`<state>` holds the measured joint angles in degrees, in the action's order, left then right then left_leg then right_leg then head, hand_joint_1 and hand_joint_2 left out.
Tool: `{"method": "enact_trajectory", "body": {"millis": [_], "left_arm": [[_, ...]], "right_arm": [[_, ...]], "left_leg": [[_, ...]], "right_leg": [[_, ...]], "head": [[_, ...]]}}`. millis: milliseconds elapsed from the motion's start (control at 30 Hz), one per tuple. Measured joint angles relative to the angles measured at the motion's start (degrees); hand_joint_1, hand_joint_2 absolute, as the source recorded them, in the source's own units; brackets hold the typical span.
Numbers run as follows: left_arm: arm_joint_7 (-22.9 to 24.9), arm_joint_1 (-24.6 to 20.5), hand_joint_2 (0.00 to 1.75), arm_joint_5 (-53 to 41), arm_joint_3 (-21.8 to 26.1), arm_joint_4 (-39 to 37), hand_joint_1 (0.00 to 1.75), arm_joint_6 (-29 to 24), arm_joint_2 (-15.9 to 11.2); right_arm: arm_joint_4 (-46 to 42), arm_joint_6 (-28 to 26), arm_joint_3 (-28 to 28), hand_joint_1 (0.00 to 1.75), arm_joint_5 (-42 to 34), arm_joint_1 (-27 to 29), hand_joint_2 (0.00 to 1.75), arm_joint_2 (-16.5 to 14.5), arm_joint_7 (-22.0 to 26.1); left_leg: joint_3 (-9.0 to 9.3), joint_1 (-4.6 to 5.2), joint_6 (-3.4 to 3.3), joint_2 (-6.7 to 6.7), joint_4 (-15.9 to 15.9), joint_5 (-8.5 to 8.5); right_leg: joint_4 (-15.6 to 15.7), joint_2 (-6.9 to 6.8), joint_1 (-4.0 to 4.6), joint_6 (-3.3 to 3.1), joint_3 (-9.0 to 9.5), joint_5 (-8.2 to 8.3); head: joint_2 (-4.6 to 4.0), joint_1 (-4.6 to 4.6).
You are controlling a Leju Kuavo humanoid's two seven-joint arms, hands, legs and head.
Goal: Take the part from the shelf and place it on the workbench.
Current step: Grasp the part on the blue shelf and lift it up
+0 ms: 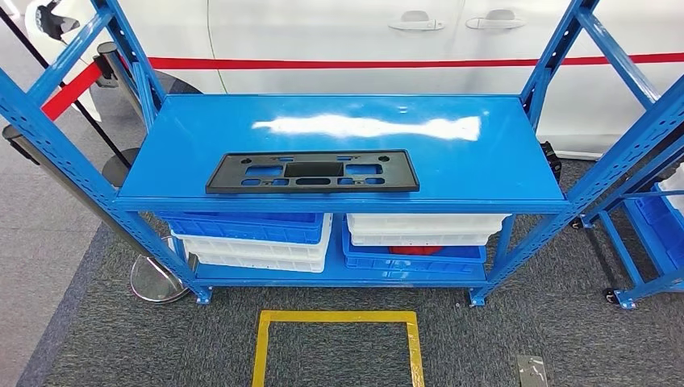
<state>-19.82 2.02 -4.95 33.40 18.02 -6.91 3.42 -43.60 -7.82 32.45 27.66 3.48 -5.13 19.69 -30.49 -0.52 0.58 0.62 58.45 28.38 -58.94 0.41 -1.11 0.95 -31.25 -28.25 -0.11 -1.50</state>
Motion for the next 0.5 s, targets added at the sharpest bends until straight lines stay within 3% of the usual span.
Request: {"method": "enact_trajectory", "body": {"millis": [500], "left_arm": [[-3.33,-0.86,0.0,-3.62,5.24,-1.19,0.0,-0.84,1.33]], "right_arm": [[-27.79,-6.18,-16.57,0.0,0.11,3.52,1.75,1.15,6.46]], "left_leg": [[0.01,0.0,0.0,0.0,0.0,0.0]], "right_leg": [[0.0,0.0,0.01,0.0,-0.01,0.0]], "head": [[0.0,0.01]]}}
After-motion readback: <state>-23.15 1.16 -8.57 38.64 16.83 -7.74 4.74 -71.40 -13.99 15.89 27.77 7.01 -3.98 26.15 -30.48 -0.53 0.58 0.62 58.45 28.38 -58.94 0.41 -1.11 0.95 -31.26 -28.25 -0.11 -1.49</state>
